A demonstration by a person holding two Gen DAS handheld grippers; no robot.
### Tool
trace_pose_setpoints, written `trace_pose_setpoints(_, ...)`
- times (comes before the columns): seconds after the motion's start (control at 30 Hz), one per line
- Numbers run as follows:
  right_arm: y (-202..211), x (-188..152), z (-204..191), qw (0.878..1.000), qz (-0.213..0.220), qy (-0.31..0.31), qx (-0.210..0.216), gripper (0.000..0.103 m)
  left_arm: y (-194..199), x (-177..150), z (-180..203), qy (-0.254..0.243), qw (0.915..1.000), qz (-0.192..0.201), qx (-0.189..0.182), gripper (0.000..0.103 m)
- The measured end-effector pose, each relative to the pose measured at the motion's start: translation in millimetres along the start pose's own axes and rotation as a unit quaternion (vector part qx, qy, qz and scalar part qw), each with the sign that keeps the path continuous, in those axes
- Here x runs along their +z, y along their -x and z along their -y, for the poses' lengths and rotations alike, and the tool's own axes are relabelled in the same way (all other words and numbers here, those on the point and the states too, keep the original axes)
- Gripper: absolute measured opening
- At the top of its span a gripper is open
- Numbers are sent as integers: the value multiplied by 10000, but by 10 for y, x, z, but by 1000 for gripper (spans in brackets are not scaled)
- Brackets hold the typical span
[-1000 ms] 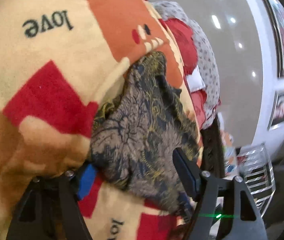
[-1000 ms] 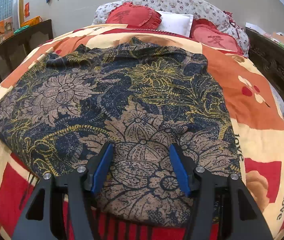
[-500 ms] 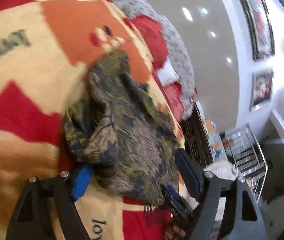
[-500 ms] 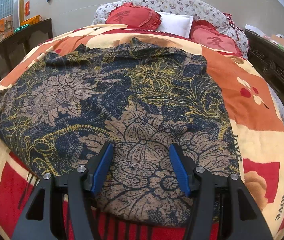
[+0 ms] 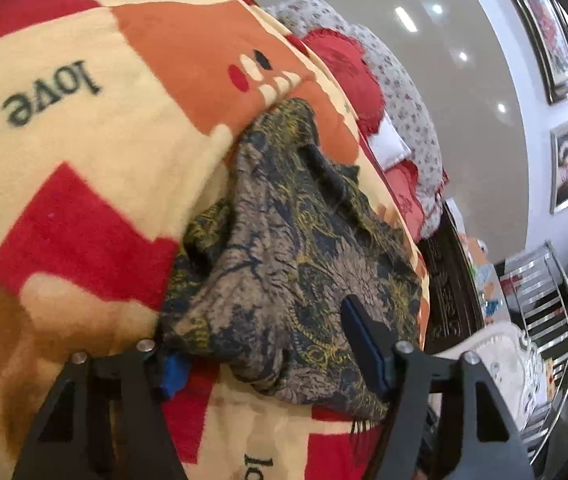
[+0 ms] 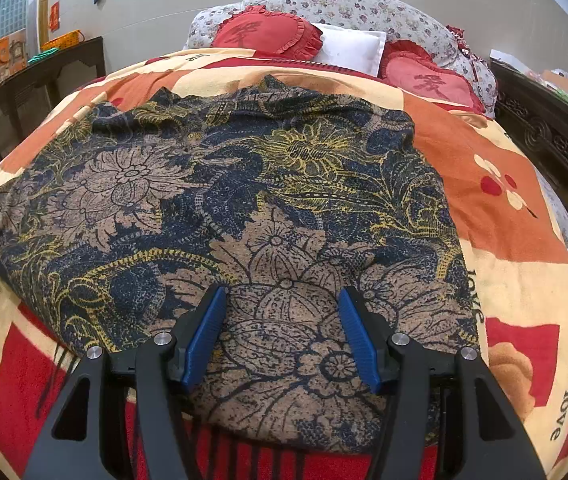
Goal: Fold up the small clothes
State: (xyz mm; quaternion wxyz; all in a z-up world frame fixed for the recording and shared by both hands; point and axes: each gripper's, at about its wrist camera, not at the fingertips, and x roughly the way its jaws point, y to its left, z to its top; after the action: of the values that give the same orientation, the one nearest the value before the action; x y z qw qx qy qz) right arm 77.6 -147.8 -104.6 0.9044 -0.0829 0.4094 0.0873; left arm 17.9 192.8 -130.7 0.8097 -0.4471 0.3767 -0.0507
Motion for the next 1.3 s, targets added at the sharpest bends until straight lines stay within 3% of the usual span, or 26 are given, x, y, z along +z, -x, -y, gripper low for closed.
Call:
trace_pose_setpoints(0.17,-1,-1,0,10000,-2,5,-8,54,34,55,-125,508,9986,129,-32,56)
trace_pose_setpoints(0.33,-7,1,9,10000,-30,-19,26,54,51,37,-190,424,9990,108,86,35)
trace_pose_setpoints(0.47,-23,40,20,9999,-150,-10,82,54,60,14,-146,176,9996,161,163,36)
trace_pose_setpoints(0.63,69,359,-53,9970,-726,277,33,51,73,-44,-26,-267,9977,392,476,36)
trace_pose_setpoints(0.73,300,830,-190,9988,-372,297,94,51,108,-122,170,-817,9876,738,1116,35)
trace_pose_setpoints(0.8,359,1233,-370,9983,-232,308,429,51,165,-184,331,-1175,9759,1079,1489,31)
trace_pose_setpoints(0.83,346,1390,-461,9971,-238,316,653,51,182,-207,393,-1363,9706,1210,1570,25)
trace_pose_setpoints(0.9,213,1734,-724,9893,-433,321,1357,51,230,-301,630,-2057,9481,1622,1801,13)
trace_pose_setpoints(1.0,-134,2080,-1104,9742,-881,372,2044,51,278,-426,919,-2853,9220,1970,1725,10)
trace_pose_setpoints(1.17,-676,2364,-1492,9508,-1435,393,2717,51,213,-517,1177,-3357,9101,1969,1420,9)
trace_pose_setpoints(1.3,-1012,2446,-1628,9352,-1766,203,3062,51,136,-587,1322,-3651,9072,1800,1064,9)
